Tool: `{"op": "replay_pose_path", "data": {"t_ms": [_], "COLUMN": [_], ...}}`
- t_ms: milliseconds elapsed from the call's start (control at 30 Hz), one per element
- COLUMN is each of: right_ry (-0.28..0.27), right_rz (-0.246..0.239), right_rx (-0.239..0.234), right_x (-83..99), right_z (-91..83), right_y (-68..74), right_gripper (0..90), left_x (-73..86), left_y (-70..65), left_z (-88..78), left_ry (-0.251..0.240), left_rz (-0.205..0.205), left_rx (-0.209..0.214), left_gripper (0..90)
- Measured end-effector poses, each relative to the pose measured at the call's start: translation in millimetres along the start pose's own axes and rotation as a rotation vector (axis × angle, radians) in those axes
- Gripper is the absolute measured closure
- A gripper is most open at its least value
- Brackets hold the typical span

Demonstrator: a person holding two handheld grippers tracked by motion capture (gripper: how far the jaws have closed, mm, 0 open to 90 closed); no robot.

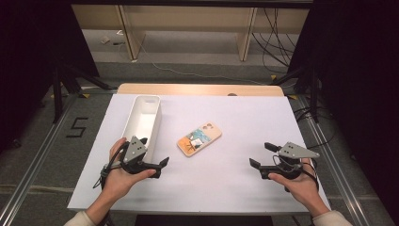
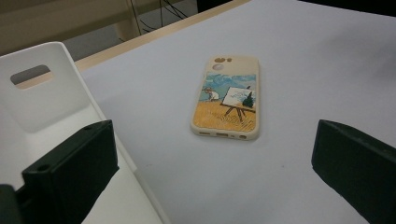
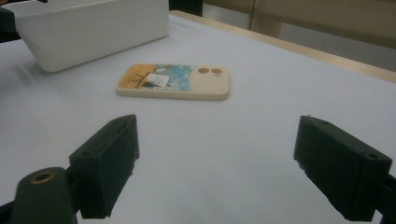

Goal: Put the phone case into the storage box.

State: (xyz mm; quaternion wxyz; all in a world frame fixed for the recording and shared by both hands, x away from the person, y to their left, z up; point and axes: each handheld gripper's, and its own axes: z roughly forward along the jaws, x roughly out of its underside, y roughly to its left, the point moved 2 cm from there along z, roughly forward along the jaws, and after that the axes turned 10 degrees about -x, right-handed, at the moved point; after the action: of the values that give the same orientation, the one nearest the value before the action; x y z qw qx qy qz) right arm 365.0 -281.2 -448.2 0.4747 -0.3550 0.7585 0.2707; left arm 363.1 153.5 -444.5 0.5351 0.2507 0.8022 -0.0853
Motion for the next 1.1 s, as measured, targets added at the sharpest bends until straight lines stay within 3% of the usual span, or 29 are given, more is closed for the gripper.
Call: {"op": "replay_pose_path", "data": {"t_ms": [533,867,1100], "right_ry": [0.004,0.007,0.009], "right_rz": [0.006,0.001,0.004], "right_rx": [-0.001,-0.012,-0.011], "right_x": [0.5,0.5,0.2], "right_z": [1.0,4.3,4.0], "right_y": [-0.4,1.5,2.1], "right_gripper": [14.9,15.0,15.0], "left_x": [-7.6,-18.4,-29.6], "left_y": [-7.6,-28.6,-42.4], "left_z": [5.0,23.6,45.2], "left_ry": [0.009,0.035,0.061], "left_rz": [-0.001,0.035,0.059], "left_rx": [0.012,0.061,0.096], "left_gripper": [0.0,0.0,0.0]}}
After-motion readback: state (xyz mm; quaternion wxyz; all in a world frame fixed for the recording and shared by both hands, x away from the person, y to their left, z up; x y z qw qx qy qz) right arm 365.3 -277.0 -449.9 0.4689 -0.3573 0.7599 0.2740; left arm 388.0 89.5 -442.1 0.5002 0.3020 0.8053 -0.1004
